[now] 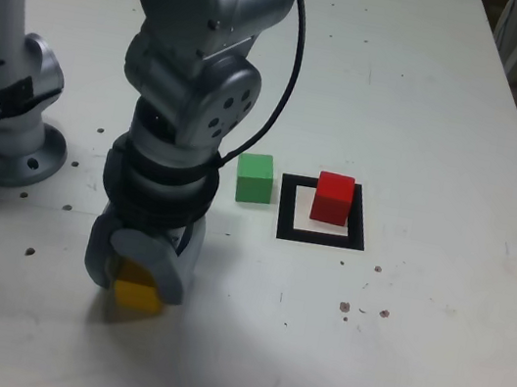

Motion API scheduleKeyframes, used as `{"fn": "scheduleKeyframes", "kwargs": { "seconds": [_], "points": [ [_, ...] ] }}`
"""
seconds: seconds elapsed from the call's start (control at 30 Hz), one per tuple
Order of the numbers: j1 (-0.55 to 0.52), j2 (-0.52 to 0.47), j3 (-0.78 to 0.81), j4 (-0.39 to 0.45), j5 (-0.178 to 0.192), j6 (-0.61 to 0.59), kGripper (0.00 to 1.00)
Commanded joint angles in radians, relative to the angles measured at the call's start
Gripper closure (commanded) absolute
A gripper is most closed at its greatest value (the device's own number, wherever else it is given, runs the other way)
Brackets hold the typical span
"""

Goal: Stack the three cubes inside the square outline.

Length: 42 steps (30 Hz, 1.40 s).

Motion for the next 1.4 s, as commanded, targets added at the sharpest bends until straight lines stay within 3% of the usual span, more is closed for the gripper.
{"fn": "scheduleKeyframes", "kwargs": {
  "seconds": [0.0, 0.23, 0.57, 0.77, 1.0, 1.37],
  "points": [
    [-0.002, 0.021, -0.031, 0.053, 0.0, 0.007, 0.66],
    [-0.002, 0.065, -0.233, 0.313, 0.027, 0.046, 0.67],
    [0.094, 0.028, -0.463, 0.473, 0.119, 0.205, 0.67],
    [0.22, 0.012, -0.563, 0.523, 0.168, 0.328, 0.67],
    [0.381, 0.029, -0.646, 0.551, 0.188, 0.449, 0.67],
    [0.46, 0.198, -0.769, 0.546, 0.194, 0.482, 0.67]
  ]
}}
